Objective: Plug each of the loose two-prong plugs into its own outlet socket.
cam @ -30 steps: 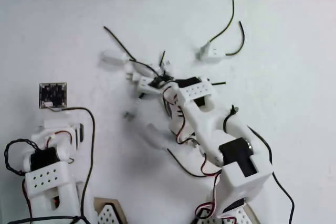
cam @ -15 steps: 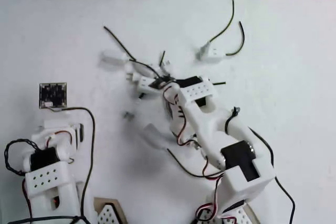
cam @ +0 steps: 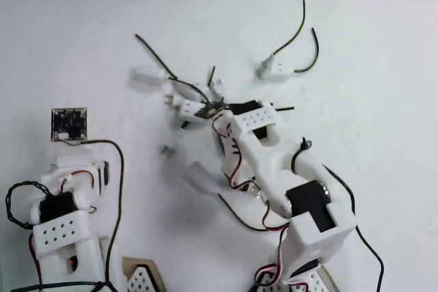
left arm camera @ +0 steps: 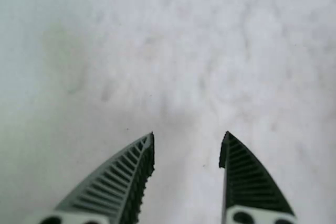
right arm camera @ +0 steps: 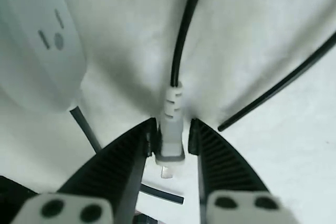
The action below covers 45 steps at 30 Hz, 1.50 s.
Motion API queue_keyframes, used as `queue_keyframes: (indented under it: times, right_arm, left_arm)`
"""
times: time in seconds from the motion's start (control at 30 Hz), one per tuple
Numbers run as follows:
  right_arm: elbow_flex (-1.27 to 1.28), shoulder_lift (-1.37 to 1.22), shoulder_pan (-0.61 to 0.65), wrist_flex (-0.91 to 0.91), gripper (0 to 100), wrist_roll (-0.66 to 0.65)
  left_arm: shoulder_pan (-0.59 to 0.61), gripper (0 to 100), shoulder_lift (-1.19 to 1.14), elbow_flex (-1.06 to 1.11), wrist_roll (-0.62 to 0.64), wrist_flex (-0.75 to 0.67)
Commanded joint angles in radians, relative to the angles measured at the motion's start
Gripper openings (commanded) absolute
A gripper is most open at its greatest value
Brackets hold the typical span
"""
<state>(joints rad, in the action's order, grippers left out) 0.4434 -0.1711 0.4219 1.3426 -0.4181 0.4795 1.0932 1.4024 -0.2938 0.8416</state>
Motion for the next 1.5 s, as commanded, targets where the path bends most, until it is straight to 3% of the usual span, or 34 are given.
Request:
queue_keyframes:
  times: [0.0, 0.53, 0.83, 1.1, 1.2, 1.47]
  right_arm:
    - [-0.017, 0.016, -0.002, 0.016, 9.1, -0.008]
    - [-0.017, 0.059, -0.002, 0.016, 7.9, -0.008]
    - [-0.017, 0.085, -0.002, 0.016, 1.8, -0.008]
    - [-0.009, 0.417, 0.004, 0.081, 1.8, 0.005]
    - [0.015, 0.561, 0.010, 0.088, 1.8, 0.081]
    - [0.078, 0.854, 0.193, 0.088, 2.2, 0.229]
  left_arm:
    - [0.004, 21, 0.019, -0.005, 0.002, -0.018]
    - [0.004, 21, 0.019, -0.005, 0.002, -0.018]
    - [0.004, 21, 0.019, -0.005, 0.002, -0.020]
    - [0.004, 21, 0.019, -0.005, 0.002, -0.020]
    - [0.004, 21, 0.019, -0.005, 0.006, -0.020]
    - [0.004, 21, 0.019, -0.028, 0.011, -0.021]
